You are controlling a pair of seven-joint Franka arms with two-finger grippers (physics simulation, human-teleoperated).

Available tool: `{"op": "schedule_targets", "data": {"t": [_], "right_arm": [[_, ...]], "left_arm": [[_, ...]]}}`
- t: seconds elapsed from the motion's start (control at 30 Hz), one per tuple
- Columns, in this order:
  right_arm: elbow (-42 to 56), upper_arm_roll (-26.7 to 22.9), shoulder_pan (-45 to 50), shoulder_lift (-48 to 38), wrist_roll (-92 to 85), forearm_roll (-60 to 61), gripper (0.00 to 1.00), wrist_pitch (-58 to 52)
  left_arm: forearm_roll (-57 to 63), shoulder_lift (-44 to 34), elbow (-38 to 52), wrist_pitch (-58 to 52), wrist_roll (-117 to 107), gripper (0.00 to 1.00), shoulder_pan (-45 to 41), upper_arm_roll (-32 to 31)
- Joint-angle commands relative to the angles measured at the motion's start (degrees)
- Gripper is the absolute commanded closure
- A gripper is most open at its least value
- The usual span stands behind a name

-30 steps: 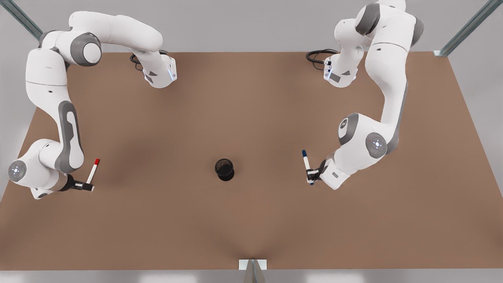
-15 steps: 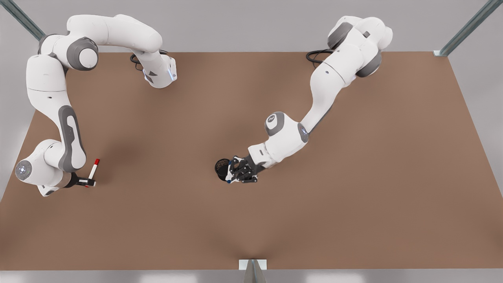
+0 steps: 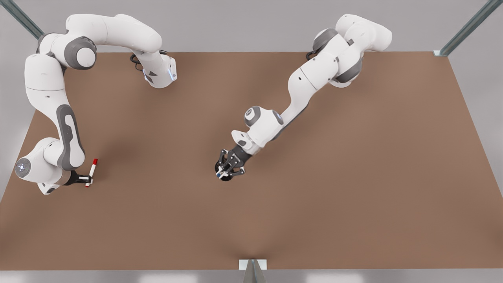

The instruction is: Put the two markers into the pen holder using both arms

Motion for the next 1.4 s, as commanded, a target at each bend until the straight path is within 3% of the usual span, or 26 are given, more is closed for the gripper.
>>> {"op": "schedule_targets", "data": {"t": [0.0, 0.03, 0.07, 0.1, 0.17, 0.23, 0.37, 0.4, 0.43, 0.47, 0.5, 0.57, 0.67, 0.73, 0.77, 0.8, 0.83, 0.87, 1.0, 1.17, 1.37], "right_arm": [[0.0, 0.0, 0.0, -0.2, -4.0, -0.2, 0.72, 0.0], [0.0, 0.1, -0.2, -0.2, -4.0, -0.1, 0.75, 0.0], [0.0, 0.2, -0.2, -0.2, -4.0, -0.1, 0.76, -0.1], [0.0, 0.6, -0.4, -0.4, -4.0, -0.1, 0.76, -0.2], [0.1, 3.4, -2.0, -1.5, -3.7, 0.0, 0.76, -0.7], [0.1, 9.5, -6.5, -2.0, -4.0, -0.1, 0.76, -1.3], [0.3, 12.2, -6.7, -5.9, -3.3, -0.1, 0.76, -4.7], [0.4, 14.9, -7.3, -7.1, -3.2, 0.0, 0.76, -5.7], [0.5, 20.1, -9.4, -7.5, -3.0, -0.1, 0.76, -5.7], [0.5, 21.6, -9.4, -7.9, -3.0, 0.0, 0.76, -5.7], [0.6, 24.8, -9.4, -8.0, -3.0, 0.0, 0.76, -5.6], [1.2, 31.3, -9.2, -7.8, -3.3, -0.2, 0.75, -3.6], [1.2, 36.4, -6.6, -7.4, -2.5, -0.1, 0.75, 1.5], [1.3, 39.5, -3.3, -7.5, 3.6, -0.2, 0.75, 4.4], [1.2, 40.2, -1.8, -7.5, 4.2, -0.2, 0.75, 7.3], [1.1, 40.2, 0.4, -7.4, 4.2, -0.1, 0.75, 10.1], [0.4, 41.7, 1.0, -6.9, 4.2, -0.1, 0.75, 11.7], [-0.8, 44.0, 1.0, -6.9, 4.1, -0.1, 0.75, 13.7], [-9.7, 48.5, 2.2, -7.0, 4.2, -0.1, 0.75, 29.1], [-19.7, 49.7, 5.0, -6.9, 5.2, -0.2, 0.75, 49.3], [-16.9, 49.1, 12.6, -6.7, 5.3, -0.2, 0.75, 57.4]], "left_arm": [[0.4, 0.2, 0.2, 3.8, 18.1, 0.73, -0.6, 0.0], [0.4, 0.3, 0.1, 4.1, 18.1, 0.68, -0.6, 0.0], [0.2, 0.2, 0.1, 4.4, 18.0, 0.3, -1.3, 0.0], [0.1, 0.2, -0.3, 6.0, 16.6, 0.0, -2.5, 0.2], [0.1, 0.2, -0.4, 6.2, 15.3, 0.0, -3.2, 0.2], [0.1, 0.2, -0.4, 6.2, 14.5, 0.0, -3.4, 0.2], [-1.7, -1.5, -0.4, 4.9, 12.3, 0.0, -1.3, 0.1], [-9.4, -5.1, 0.0, -8.3, 9.2, 0.0, 3.5, 0.1], [-7.4, -8.9, 0.6, -25.7, 2.6, 0.0, 7.3, 7.3], [-0.1, -12.0, 0.6, -35.6, -4.6, 0.0, 6.8, 15.0], [13.0, -13.7, 2.3, -50.9, -22.6, 0.0, 7.3, 20.3], [17.9, -14.8, 7.9, -74.3, -39.7, 0.0, 7.3, 30.1], [17.9, -21.0, 7.9, -97.0, -45.6, 0.0, 7.2, 48.4], [18.0, -26.7, 7.8, -102.2, -45.0, 0.0, 7.2, 53.4], [18.3, -27.7, 7.8, -102.3, -45.3, 0.0, 7.2, 53.4], [22.6, -34.2, 3.8, -103.9, -46.1, 0.0, 11.4, 48.6], [30.0, -42.9, -6.5, -100.7, -46.5, 0.0, 20.2, 36.4], [30.9, -47.2, -12.4, -98.2, -46.5, 0.0, 24.1, 32.2], [33.5, -45.7, -11.5, -98.6, -46.5, 0.0, 23.2, 32.2], [34.3, -44.0, -11.4, -98.4, -46.6, 0.0, 23.3, 32.2], [34.2, -42.9, -11.4, -98.3, -46.6, 0.0, 23.6, 32.2]]}}
